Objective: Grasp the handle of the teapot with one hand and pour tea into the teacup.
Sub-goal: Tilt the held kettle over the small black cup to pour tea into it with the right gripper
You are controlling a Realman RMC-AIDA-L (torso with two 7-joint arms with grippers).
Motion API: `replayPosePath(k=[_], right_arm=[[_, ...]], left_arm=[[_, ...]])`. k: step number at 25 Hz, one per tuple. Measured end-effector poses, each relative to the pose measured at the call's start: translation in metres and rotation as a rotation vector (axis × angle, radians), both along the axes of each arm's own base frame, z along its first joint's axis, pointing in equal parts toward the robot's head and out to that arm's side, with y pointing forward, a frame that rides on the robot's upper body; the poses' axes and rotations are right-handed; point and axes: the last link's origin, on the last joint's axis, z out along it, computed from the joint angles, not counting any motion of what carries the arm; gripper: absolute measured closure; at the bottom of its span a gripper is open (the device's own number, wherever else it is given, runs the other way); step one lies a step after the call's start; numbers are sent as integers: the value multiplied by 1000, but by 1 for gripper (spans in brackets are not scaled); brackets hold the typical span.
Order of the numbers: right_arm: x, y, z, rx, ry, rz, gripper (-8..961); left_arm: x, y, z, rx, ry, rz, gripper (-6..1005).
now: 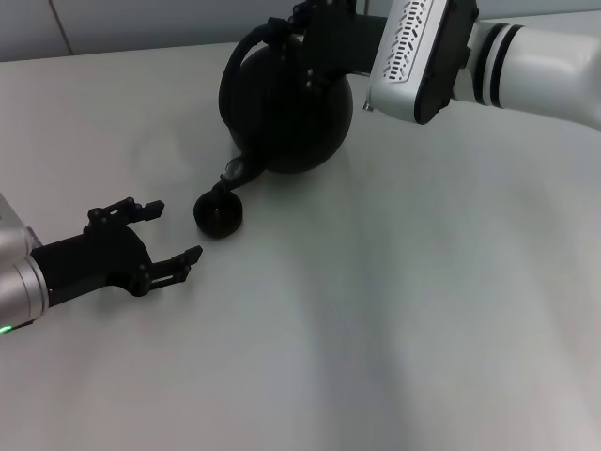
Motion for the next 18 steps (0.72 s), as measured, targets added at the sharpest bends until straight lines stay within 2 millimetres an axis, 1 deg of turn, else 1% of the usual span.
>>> replayPosePath(k=[12, 18], right_arm=[[6, 1, 3, -35, 85, -104, 867], [13, 2, 10, -41, 161, -185, 868]], left_arm=[[0, 0, 4, 10, -21, 3, 203], [0, -1, 8, 17, -37, 3, 203]])
